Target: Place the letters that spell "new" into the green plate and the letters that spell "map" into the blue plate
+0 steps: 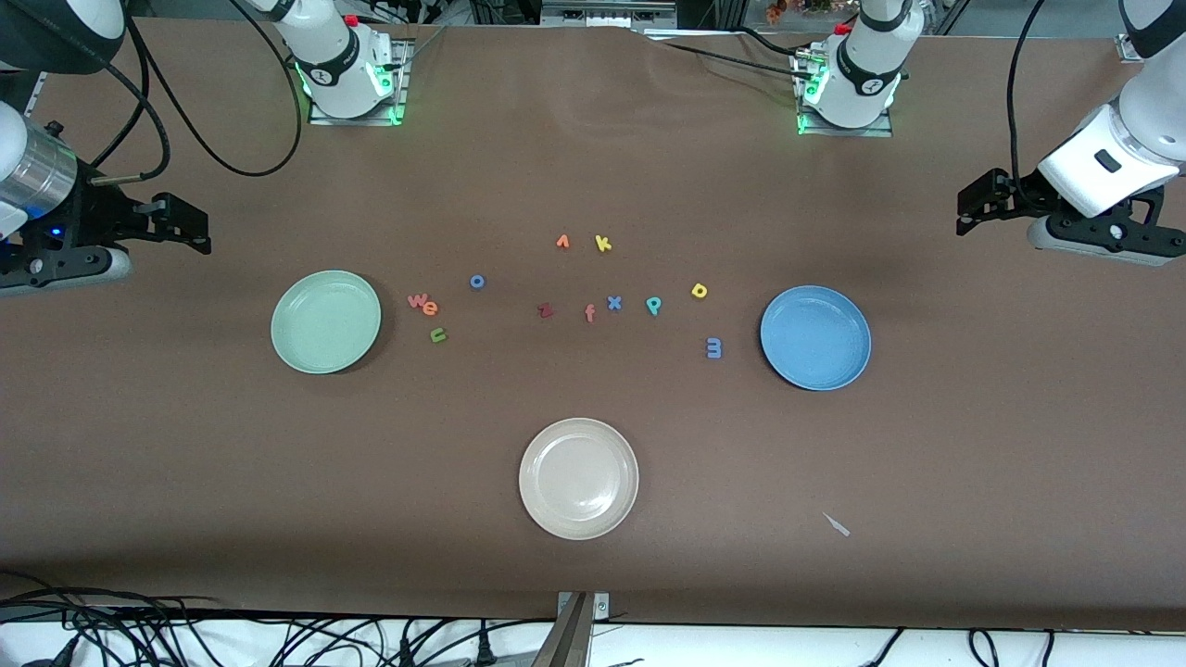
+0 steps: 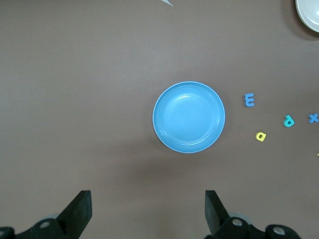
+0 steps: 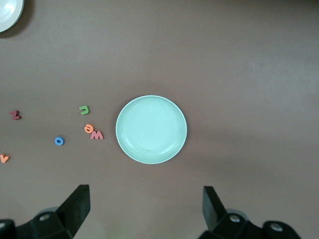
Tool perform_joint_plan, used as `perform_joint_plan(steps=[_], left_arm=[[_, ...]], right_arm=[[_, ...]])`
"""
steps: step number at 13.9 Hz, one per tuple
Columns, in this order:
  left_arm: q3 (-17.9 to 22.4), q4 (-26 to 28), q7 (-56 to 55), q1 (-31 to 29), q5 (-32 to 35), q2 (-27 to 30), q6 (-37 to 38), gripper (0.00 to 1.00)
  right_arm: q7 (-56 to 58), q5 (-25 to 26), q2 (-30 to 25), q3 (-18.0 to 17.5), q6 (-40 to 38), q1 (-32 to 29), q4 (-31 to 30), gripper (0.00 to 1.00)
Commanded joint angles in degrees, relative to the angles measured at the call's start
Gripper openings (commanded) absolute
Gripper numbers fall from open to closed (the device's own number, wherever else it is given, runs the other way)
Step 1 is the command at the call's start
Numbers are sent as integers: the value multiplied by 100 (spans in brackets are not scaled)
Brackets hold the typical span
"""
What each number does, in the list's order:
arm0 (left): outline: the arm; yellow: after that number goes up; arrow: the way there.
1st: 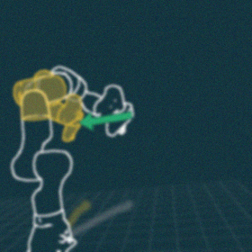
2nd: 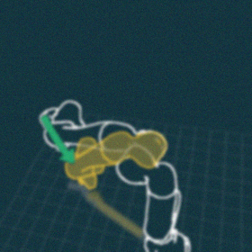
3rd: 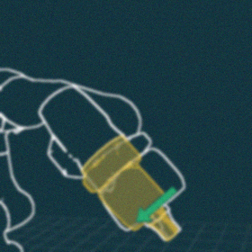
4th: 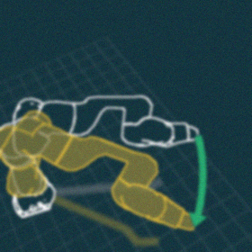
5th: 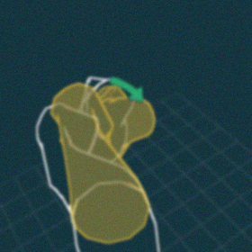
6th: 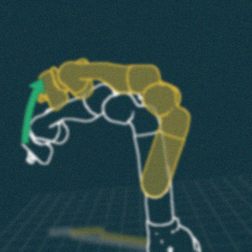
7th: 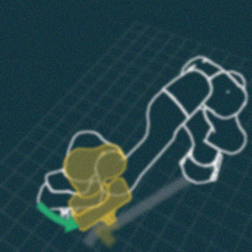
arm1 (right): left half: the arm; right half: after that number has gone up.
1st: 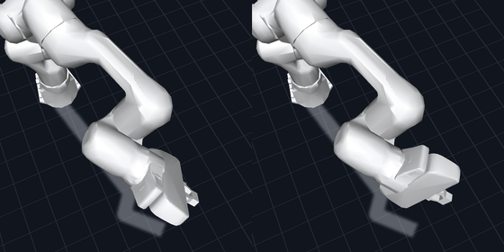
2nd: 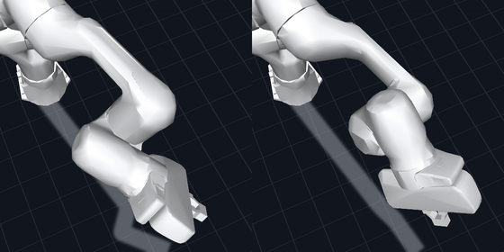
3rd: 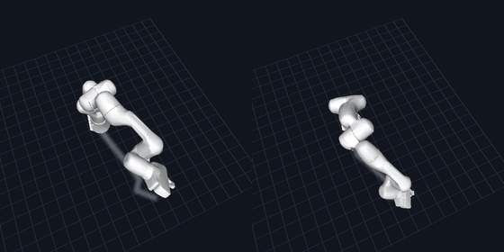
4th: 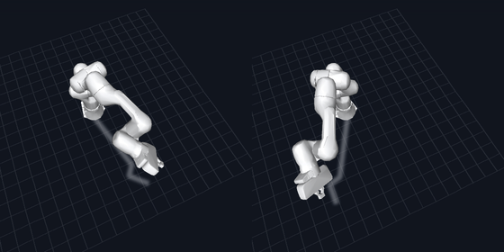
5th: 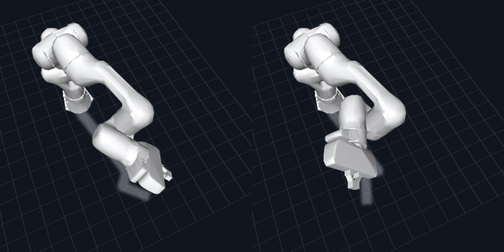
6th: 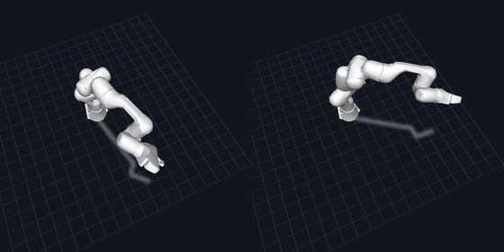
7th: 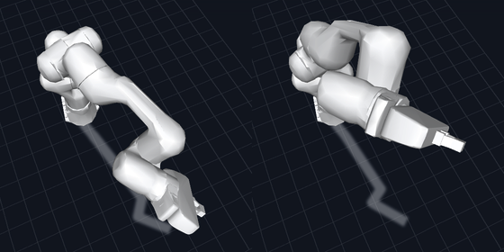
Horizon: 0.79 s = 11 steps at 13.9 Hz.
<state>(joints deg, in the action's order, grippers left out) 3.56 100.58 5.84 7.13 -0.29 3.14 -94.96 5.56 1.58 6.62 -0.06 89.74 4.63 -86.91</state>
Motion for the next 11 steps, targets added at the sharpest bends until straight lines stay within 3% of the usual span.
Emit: perform_joint_plan(steps=[1,11], left_arm=[[5,-144,5,34,37,-59,39,100],[13,-188,67,7,37,-67,66,100]], right_arm=[[33,36,59,-3,-18,12,130,100],[33,27,59,6,-26,12,139,100]])
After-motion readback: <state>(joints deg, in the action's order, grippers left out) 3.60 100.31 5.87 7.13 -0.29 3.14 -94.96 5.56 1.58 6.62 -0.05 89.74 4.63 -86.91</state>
